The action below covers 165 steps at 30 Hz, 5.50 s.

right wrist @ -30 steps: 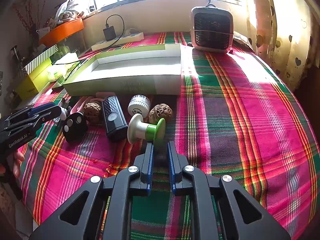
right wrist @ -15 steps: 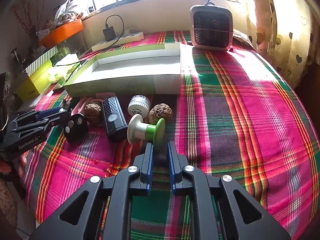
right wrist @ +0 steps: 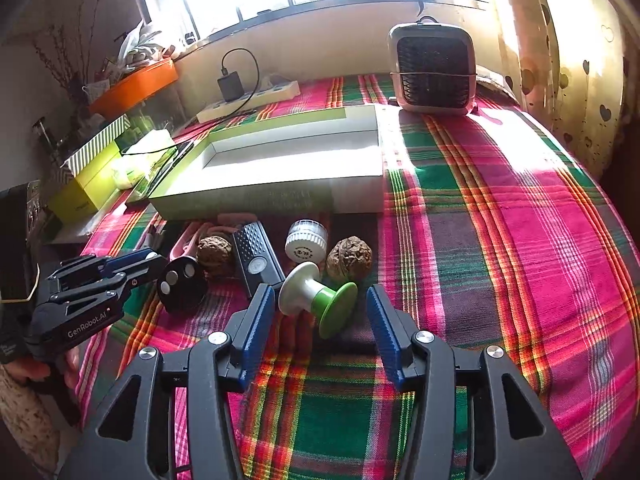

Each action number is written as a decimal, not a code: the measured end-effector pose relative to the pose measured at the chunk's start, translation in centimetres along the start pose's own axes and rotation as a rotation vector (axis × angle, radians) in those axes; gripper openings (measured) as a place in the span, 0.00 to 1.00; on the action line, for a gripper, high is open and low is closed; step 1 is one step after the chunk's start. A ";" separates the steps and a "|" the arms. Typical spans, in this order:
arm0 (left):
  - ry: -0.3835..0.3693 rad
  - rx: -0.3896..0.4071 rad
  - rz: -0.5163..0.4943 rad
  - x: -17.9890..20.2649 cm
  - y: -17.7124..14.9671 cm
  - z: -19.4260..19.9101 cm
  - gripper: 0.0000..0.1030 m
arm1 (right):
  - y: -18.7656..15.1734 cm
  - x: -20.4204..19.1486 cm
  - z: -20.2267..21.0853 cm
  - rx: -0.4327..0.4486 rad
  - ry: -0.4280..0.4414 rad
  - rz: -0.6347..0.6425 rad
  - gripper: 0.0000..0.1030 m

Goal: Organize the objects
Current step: 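Close left tool on the white egg while right tool closes on the spool, then lift the egg with left tool while right tool carries the spool into the white box, then open left tool to drop the egg while right tool releases the spool in the box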

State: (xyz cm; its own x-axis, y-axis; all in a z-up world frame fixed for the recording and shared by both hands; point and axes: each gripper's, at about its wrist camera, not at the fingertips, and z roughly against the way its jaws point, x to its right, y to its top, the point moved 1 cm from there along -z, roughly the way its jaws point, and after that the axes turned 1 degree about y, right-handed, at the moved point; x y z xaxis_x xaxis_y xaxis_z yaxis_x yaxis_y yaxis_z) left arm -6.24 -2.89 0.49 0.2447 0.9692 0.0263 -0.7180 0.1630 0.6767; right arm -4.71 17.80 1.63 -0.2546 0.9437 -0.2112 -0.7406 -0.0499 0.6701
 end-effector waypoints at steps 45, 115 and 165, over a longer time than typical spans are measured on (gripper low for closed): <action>-0.012 -0.031 0.034 -0.6 -0.5 -0.5 0.19 | 0.1 -0.1 -1.1 -0.024 -0.106 0.011 0.33; 0.010 0.036 0.100 -3.5 9.3 -4.5 0.19 | 10.8 -0.1 -6.4 0.019 -0.100 0.130 0.33; 0.082 -0.057 0.056 -4.1 12.2 -10.8 0.20 | 14.5 0.5 -14.7 -0.093 -0.158 0.180 0.33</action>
State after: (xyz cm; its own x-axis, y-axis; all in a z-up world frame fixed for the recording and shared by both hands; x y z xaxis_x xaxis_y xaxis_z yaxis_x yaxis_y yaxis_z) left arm -23.03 -2.89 0.72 0.1508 0.9886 0.0008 -0.7656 0.1162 0.6328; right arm -24.70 12.72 0.79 -0.2926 0.9559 0.0240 -0.7481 -0.2445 0.6170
